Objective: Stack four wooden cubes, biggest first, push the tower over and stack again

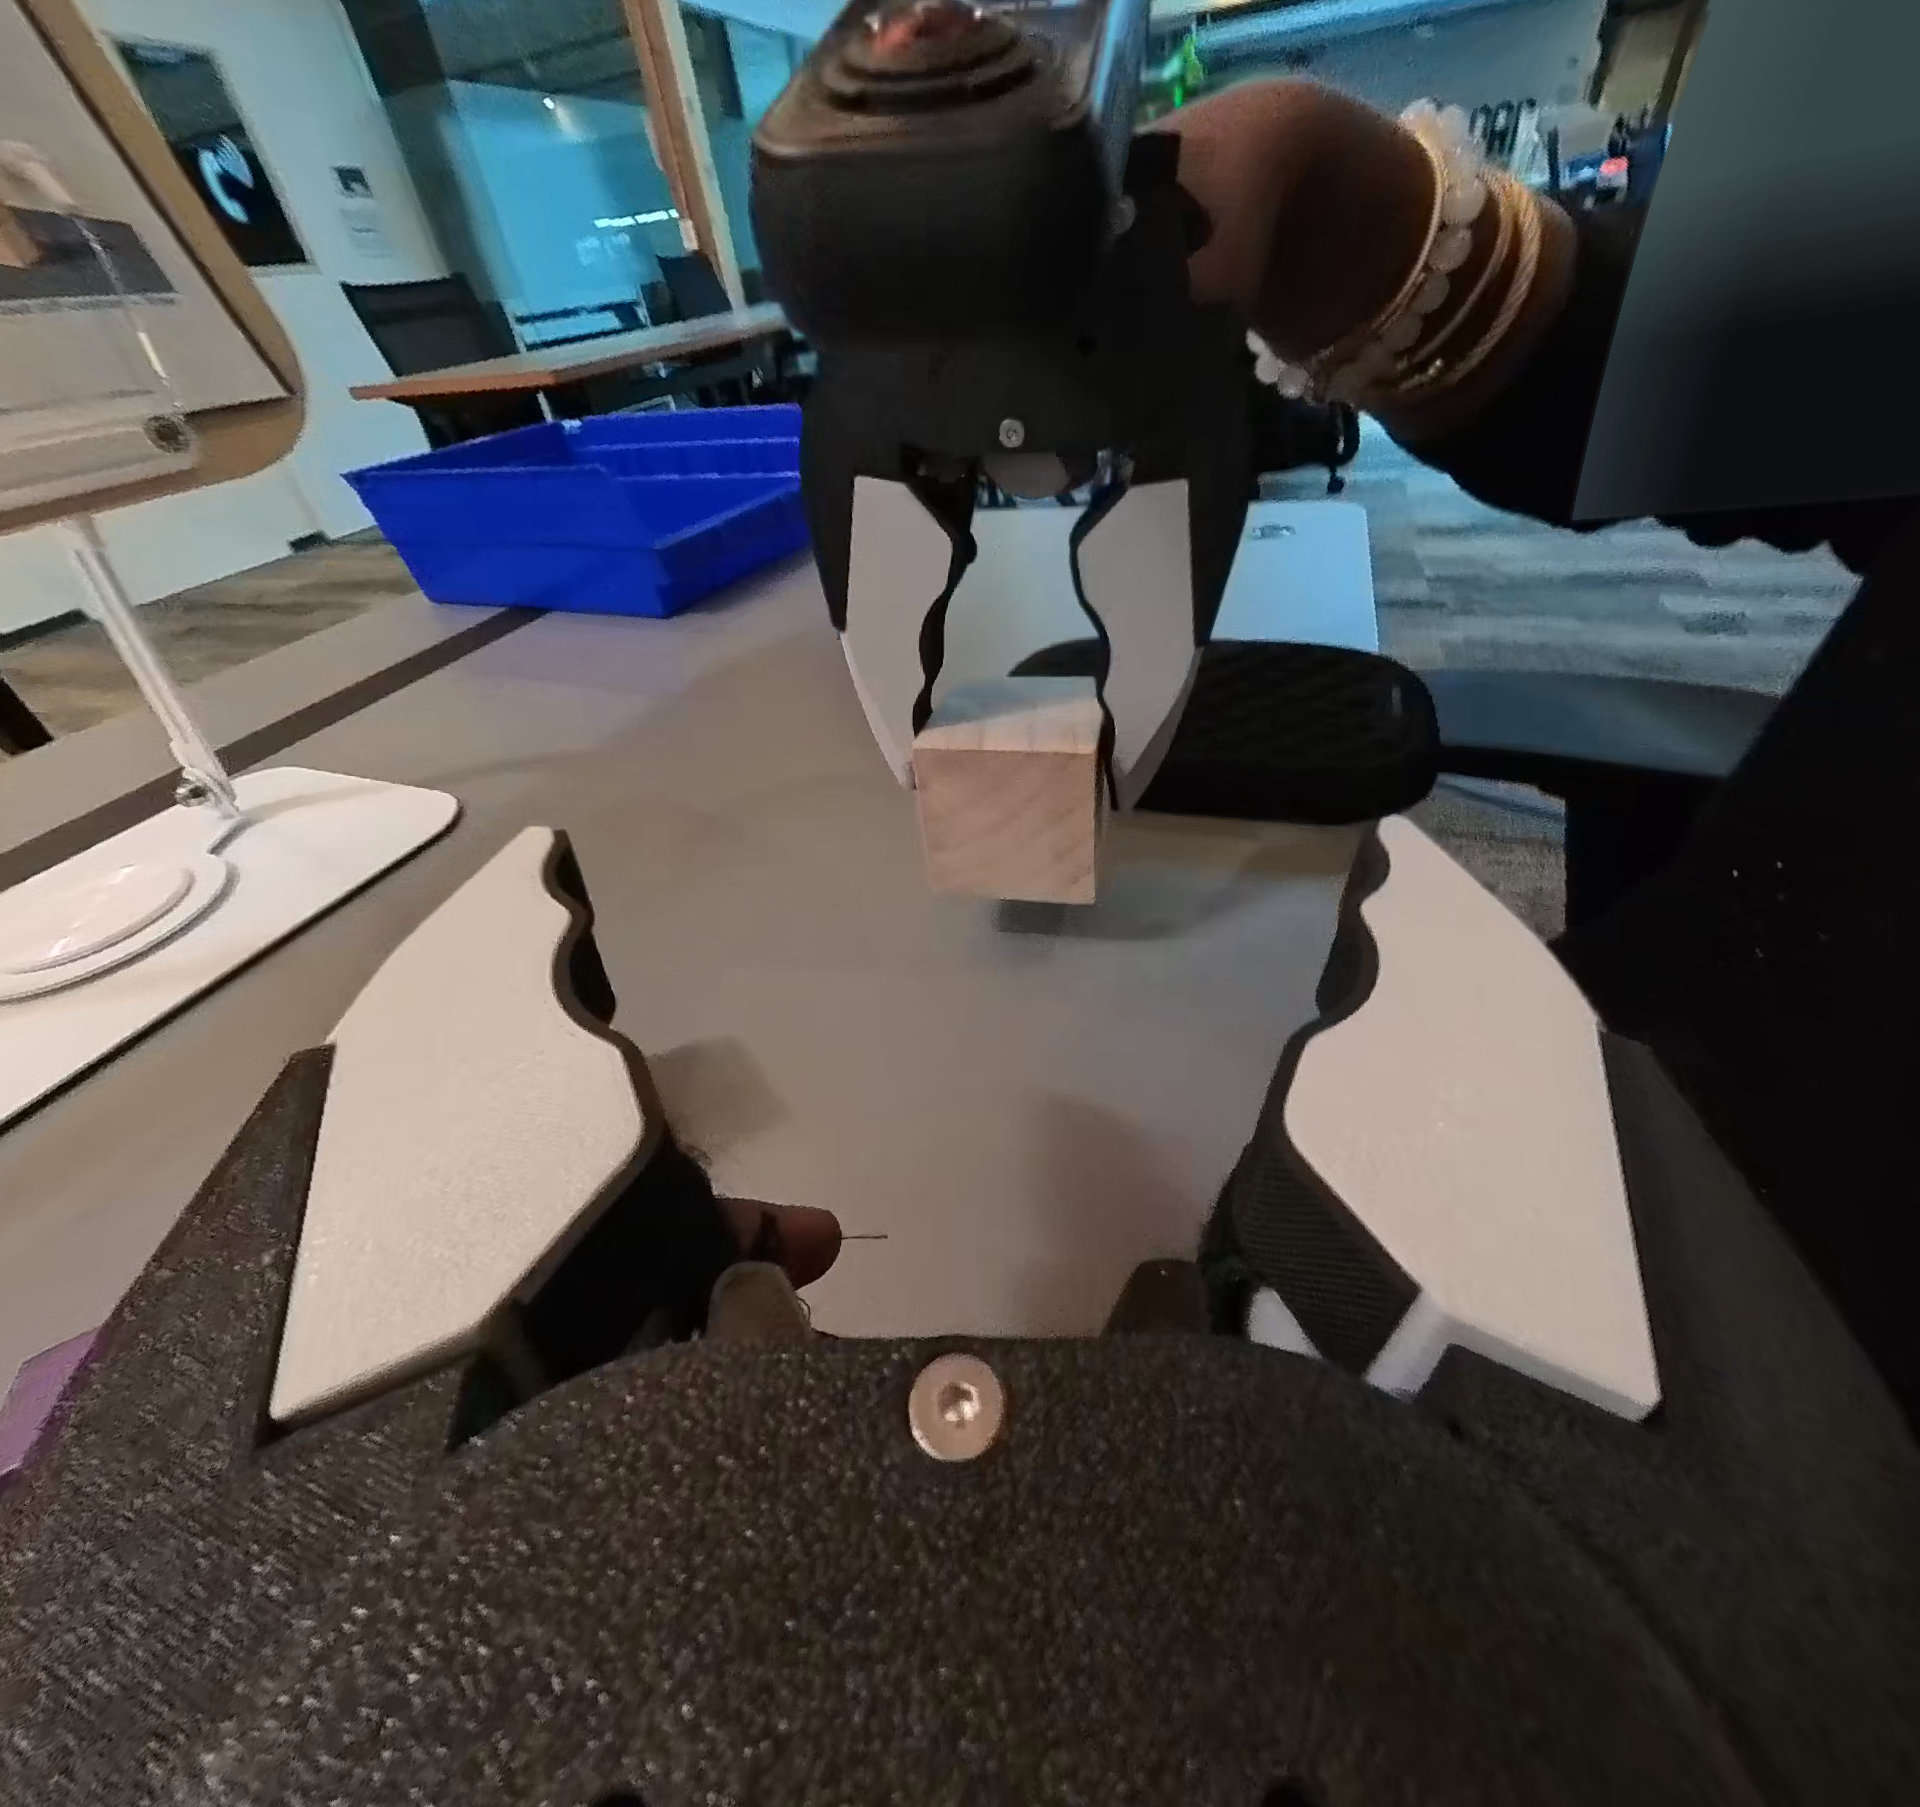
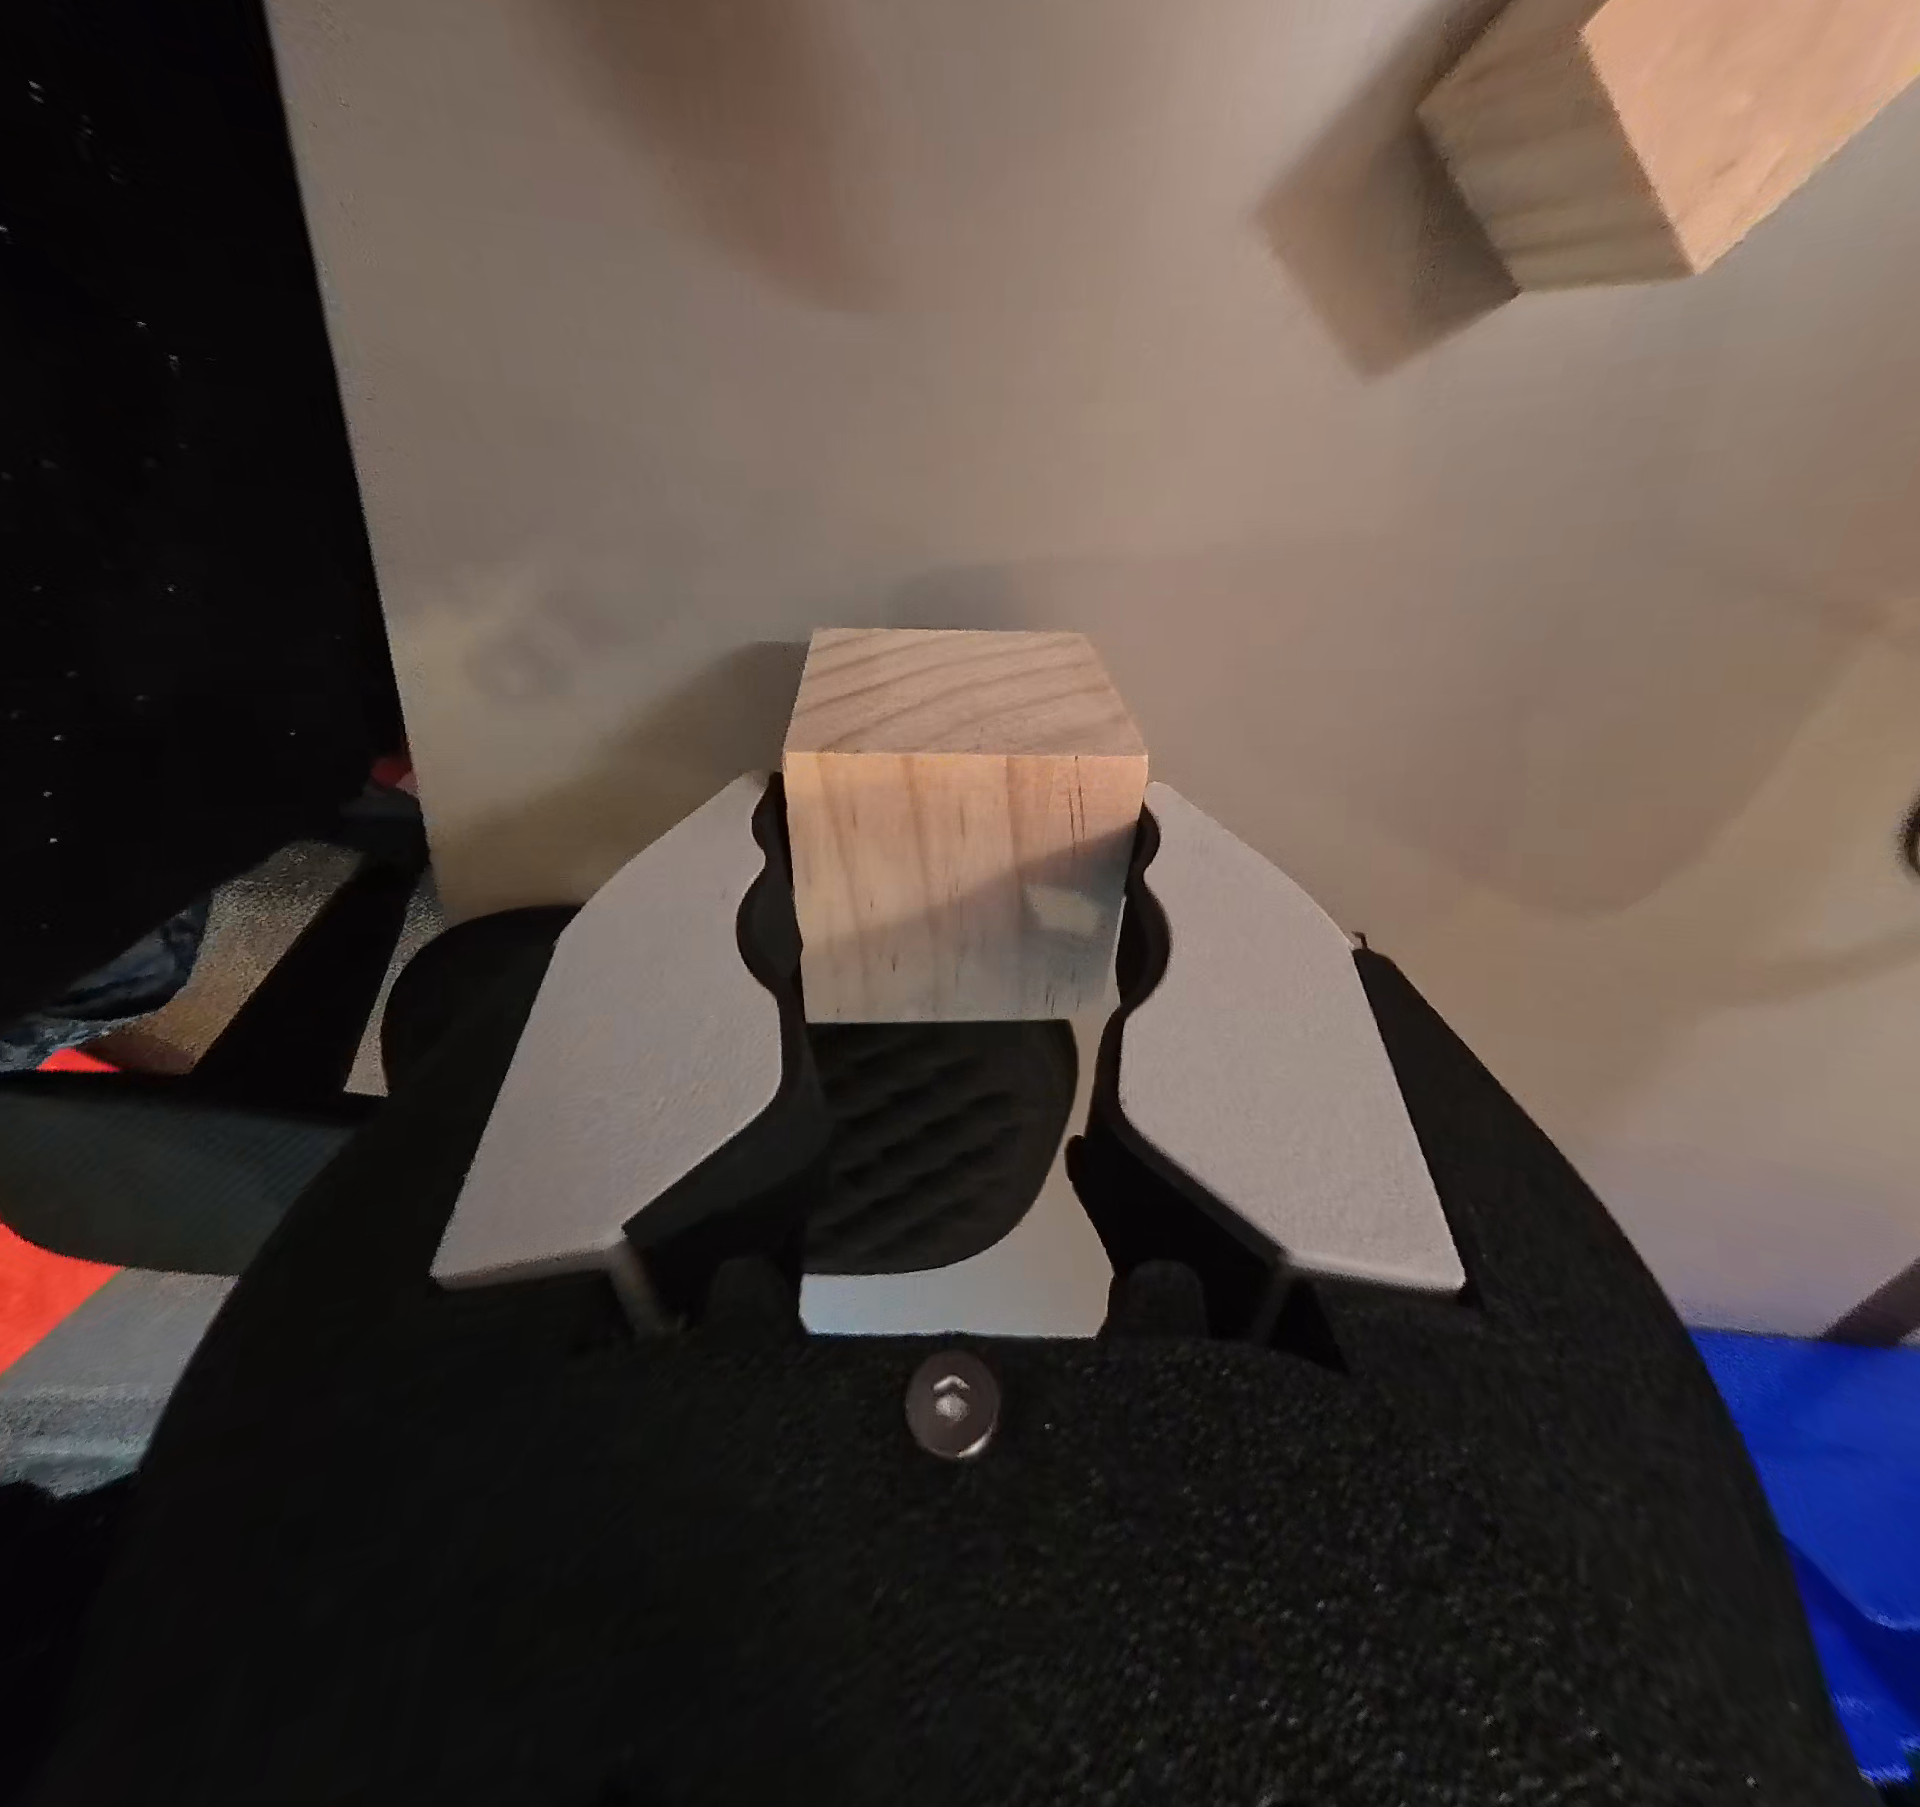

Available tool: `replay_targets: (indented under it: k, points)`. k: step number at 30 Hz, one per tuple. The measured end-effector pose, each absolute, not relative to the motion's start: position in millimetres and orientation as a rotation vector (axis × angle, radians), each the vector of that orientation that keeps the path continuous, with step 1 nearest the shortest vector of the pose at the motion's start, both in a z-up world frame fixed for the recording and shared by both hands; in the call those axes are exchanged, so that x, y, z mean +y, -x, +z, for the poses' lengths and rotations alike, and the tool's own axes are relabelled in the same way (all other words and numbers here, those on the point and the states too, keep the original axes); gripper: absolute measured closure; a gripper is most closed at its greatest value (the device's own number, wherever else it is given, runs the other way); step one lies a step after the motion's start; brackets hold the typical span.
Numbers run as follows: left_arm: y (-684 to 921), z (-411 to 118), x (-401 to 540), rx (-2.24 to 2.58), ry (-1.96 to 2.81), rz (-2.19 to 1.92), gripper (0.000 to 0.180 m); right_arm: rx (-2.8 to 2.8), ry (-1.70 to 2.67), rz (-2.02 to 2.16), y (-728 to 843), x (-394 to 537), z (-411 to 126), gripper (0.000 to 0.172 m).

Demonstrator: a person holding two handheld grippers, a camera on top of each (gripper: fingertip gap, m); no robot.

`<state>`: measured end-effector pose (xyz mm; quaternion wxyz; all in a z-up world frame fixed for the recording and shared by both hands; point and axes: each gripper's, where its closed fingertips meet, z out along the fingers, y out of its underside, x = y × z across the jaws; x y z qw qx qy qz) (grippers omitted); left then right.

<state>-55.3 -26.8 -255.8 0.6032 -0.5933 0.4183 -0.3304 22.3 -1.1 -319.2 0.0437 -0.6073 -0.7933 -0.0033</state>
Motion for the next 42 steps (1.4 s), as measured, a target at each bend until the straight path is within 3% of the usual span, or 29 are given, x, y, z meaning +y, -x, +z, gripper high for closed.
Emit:
replay_targets:
  k: [17, 22, 25, 29, 34, 42]
  points:
    - [53.2, -258.5, -28.5, 0.989, 1.381, -0.758, 0.055, -2.449, 1.874, 0.053, -11.1, -7.0, -336.9, 0.112]
    - [54.5, -257.2, -27.6, 0.974, 1.378, -0.759, 0.054, -2.387, 1.839, 0.183, 2.9, -2.7, -312.6, 0.094]
    - [55.4, -255.9, -27.6, 0.965, 1.372, -0.766, 0.054, -2.265, 1.788, 0.271, 23.9, 16.7, -286.1, 0.092]
    - [56.0, -255.2, -27.5, 0.959, 1.369, -0.770, 0.054, -2.338, 1.516, 0.400, 58.5, 36.0, -273.0, 0.097]
    - [56.4, -254.8, -28.1, 0.958, 1.362, -0.765, 0.054, -2.627, 1.166, 0.376, 87.1, 46.1, -297.9, 0.097]
    - [61.6, -249.6, -25.8, 0.908, 1.354, -0.822, 0.056, -2.825, 0.981, 0.359, 104.7, 65.1, -330.8, 0.104]
